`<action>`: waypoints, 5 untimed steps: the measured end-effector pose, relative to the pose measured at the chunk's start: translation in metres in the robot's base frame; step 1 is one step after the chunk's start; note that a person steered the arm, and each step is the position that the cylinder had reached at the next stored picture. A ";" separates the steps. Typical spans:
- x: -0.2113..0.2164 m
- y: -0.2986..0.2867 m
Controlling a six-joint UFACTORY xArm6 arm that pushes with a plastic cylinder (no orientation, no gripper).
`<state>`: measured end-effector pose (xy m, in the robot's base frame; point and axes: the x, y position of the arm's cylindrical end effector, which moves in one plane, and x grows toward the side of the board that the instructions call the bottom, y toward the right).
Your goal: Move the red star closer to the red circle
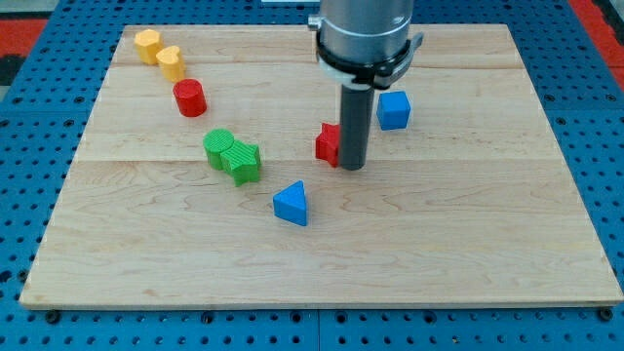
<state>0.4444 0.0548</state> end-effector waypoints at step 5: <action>-0.008 -0.083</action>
<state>0.4363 -0.0280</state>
